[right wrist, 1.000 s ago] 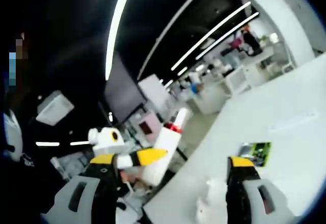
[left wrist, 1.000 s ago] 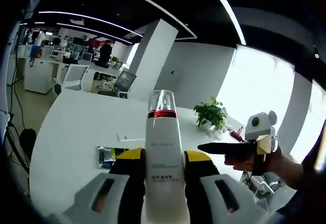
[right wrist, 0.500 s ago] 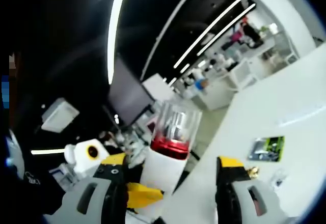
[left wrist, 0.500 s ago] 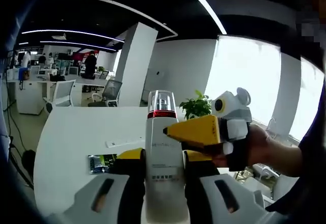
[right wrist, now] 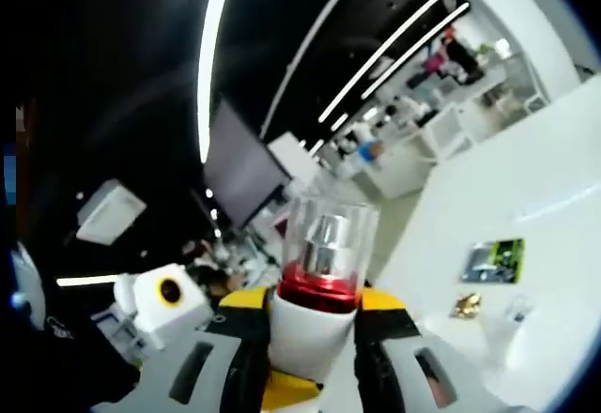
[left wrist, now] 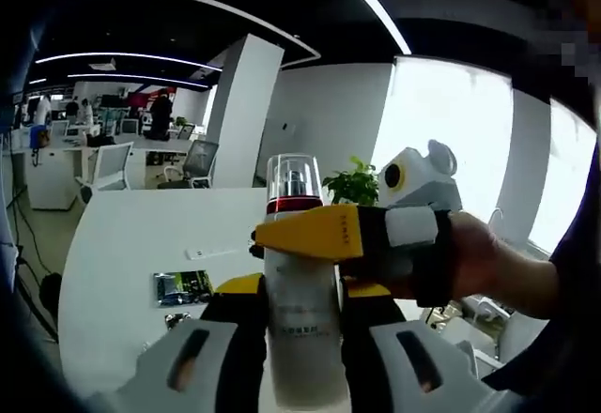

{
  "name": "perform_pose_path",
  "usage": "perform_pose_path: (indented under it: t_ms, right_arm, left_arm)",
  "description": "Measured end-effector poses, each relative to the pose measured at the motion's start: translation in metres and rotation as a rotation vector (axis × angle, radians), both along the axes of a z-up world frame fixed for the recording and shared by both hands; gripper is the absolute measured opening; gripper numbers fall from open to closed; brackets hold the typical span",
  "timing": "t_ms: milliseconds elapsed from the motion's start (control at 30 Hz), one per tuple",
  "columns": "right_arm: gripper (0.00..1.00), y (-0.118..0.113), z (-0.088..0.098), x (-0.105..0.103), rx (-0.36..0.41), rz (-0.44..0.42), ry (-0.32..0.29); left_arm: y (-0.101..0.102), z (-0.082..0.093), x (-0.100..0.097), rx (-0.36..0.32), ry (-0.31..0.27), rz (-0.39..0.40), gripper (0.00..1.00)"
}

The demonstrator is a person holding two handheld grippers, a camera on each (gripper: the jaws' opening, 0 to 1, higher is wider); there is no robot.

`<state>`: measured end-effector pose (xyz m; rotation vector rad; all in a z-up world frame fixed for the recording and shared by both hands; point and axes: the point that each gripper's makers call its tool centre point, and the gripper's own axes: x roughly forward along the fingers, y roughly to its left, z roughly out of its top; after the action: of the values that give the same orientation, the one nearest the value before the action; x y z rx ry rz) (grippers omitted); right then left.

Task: Arrange the skincare products in the storage area until every visible bottle or jar stands upright without overlapping.

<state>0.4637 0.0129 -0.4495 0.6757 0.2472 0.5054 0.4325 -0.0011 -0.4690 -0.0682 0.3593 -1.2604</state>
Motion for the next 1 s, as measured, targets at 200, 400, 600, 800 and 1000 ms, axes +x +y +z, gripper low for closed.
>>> perform_pose_path:
  t_ms: [200, 400, 600, 800, 1000]
  right_arm:
    - [0.25, 0.009, 0.029, -0.017, -0.179, 0.005, -0.155]
    - [0.25, 0.014, 0.062, -0.035, -0.355, 0.039, -0.3]
    - [0.24, 0.025, 0.088, -0.061, -0.452, 0.166, -0.396]
    - [0.25, 0.04, 0.112, -0.1, -0.495, 0.352, -0.545]
    - [0.25, 0.058, 0.131, -0.132, -0.493, 0.481, -0.661]
  left_arm:
    - [0.002, 0.016, -0.012, 0.006, -0.107, -0.005, 0.26]
    - [0.004, 0.048, -0.032, -0.091, -0.183, -0.043, 0.27]
    - [0.007, 0.076, -0.053, -0.197, -0.186, -0.186, 0.32]
    - [0.022, 0.104, -0.082, -0.329, -0.127, -0.414, 0.45]
    - [0.031, 0.101, -0.111, -0.303, -0.141, -0.603, 0.52]
